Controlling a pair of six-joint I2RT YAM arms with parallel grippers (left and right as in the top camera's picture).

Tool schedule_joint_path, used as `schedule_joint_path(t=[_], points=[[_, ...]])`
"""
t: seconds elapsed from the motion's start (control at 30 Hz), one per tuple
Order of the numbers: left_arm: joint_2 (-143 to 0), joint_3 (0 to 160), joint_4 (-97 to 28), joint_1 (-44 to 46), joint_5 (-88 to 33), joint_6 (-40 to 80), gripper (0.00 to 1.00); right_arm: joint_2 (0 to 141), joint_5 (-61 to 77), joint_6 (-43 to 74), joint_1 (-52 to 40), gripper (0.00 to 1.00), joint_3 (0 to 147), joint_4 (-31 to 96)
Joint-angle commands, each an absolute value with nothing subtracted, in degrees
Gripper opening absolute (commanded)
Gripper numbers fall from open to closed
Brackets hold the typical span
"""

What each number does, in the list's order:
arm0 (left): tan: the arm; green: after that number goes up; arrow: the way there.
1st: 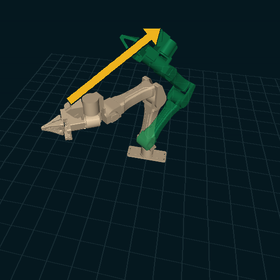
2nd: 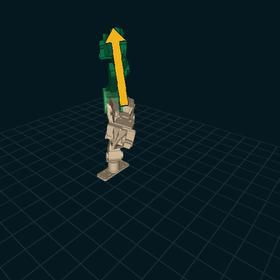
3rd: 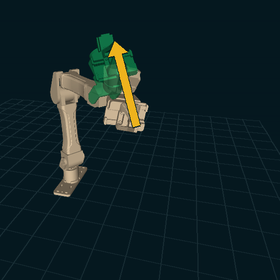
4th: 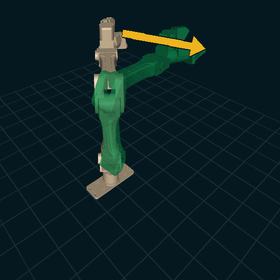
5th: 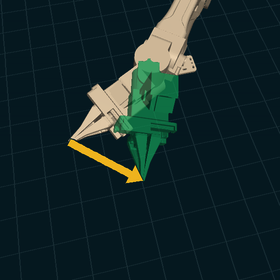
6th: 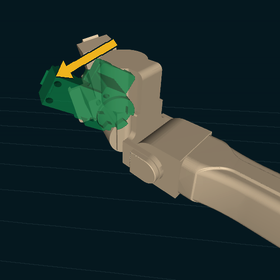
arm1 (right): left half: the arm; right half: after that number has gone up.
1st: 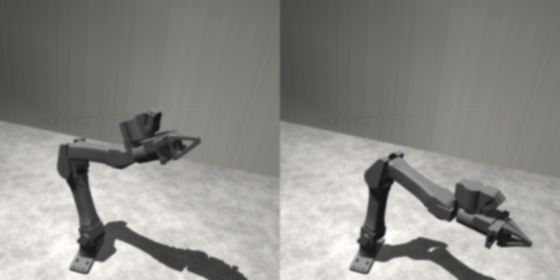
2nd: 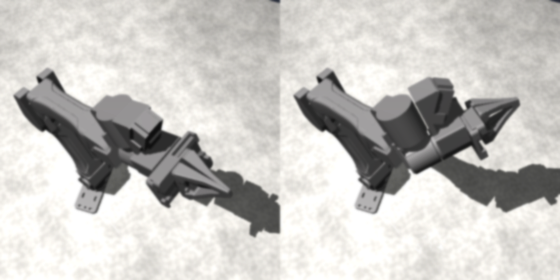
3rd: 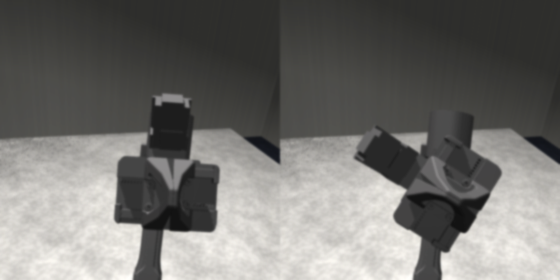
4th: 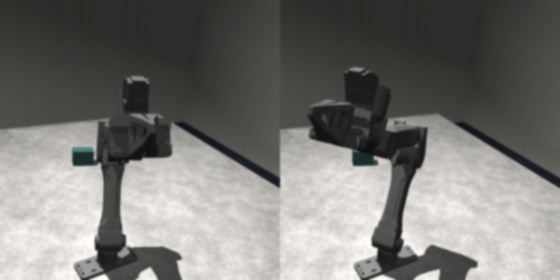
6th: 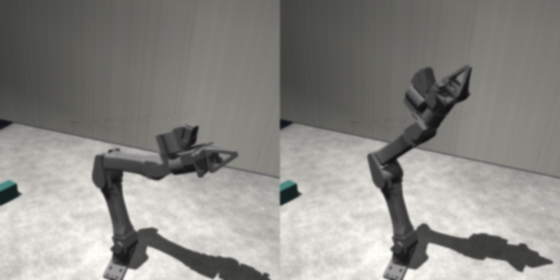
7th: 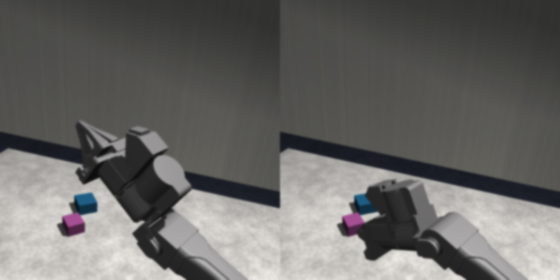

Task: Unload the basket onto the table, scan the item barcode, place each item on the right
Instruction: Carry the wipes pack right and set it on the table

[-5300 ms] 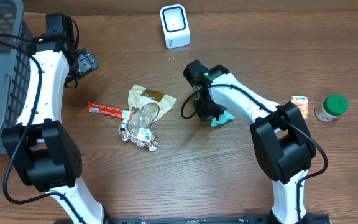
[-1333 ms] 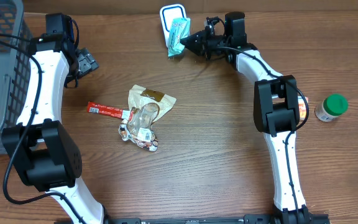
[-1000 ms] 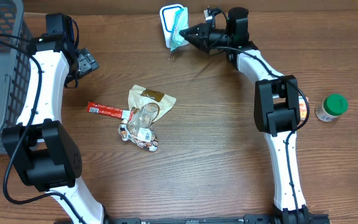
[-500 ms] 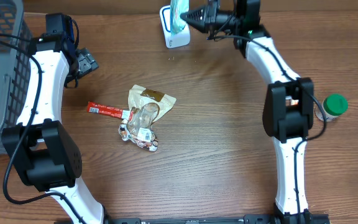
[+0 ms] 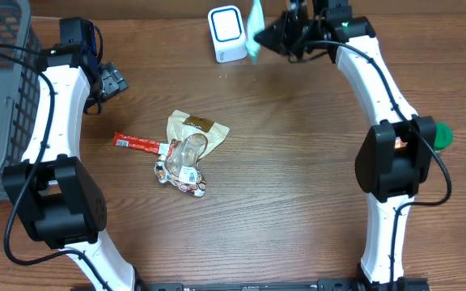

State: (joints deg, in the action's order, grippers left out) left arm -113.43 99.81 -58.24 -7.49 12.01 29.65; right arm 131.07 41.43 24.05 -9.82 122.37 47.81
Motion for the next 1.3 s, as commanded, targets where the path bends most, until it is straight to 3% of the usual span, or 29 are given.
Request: schedule_joint_path(t=[0.0,0.33,0.83,1.03,1.13,1.27], points=[[-113.1,101.1,-58.2,-7.1,11.7,30.0,1.00,127.6,30.3,8.9,-9.3,0.04,123.1,55.7],[-113.1,101.1,-58.2,-7.1,11.7,30.0,1.00,127.6,-2.6,4.6,-9.1,0.04,123.1,84.3],[-113.1,101.1,-58.2,-7.1,11.7,30.0,1.00,127.6,-10.5,10.0,-6.6,0.08,121.1,95.0],[-113.1,101.1,-58.2,-7.1,11.8,30.0,1.00,127.6,-10.5,10.5,-3.0,0.18,121.0,97.1],[-113.1,101.1,-58.2,-7.1,11.7,30.0,1.00,127.6,-10.4,10.5,-1.5,0.34,121.0,97.1],[-113.1,101.1,-58.2,-7.1,11.7,30.0,1.00,127.6,-4.2,10.7,-0.2,0.35,121.0,95.4]])
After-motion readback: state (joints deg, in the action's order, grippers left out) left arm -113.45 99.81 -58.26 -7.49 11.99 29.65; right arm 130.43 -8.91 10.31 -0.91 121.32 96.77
